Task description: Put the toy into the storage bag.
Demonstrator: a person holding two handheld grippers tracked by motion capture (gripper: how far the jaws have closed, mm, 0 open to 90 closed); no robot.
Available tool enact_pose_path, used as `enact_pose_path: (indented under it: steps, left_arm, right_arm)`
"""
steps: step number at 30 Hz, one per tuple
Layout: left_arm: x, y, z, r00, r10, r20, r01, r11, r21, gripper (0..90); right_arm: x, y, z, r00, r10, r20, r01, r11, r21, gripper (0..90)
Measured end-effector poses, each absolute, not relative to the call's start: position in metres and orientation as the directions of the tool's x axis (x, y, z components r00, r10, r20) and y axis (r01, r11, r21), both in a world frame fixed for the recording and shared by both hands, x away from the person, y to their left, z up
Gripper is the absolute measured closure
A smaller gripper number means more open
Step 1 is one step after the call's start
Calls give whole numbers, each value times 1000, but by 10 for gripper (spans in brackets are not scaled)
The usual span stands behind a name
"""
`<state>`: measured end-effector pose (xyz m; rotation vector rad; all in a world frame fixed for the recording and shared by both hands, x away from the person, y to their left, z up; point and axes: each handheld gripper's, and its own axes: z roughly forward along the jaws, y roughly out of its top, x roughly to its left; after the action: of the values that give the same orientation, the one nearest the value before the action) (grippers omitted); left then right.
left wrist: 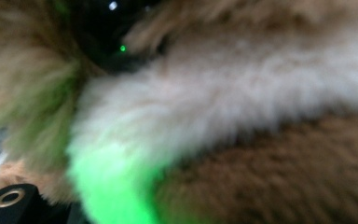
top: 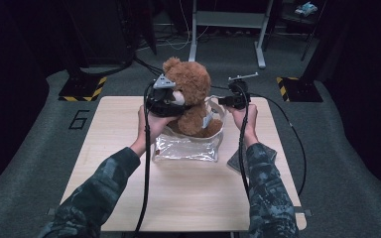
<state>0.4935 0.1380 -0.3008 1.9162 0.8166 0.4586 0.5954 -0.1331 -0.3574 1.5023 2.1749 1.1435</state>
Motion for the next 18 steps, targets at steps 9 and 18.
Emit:
enact_pose_path:
  steps: [9, 18]
  left_arm:
    - [514, 136, -324, 651, 755, -78, 433, -285, 855, 341]
    - [513, 146, -320, 647, 756, -104, 493, -310, 813, 205]
  right_arm:
    - [590, -140, -359, -412, 886, 212, 685, 147, 714, 859]
    - [582, -145, -356, -439, 874, 206, 677, 172, 716, 666]
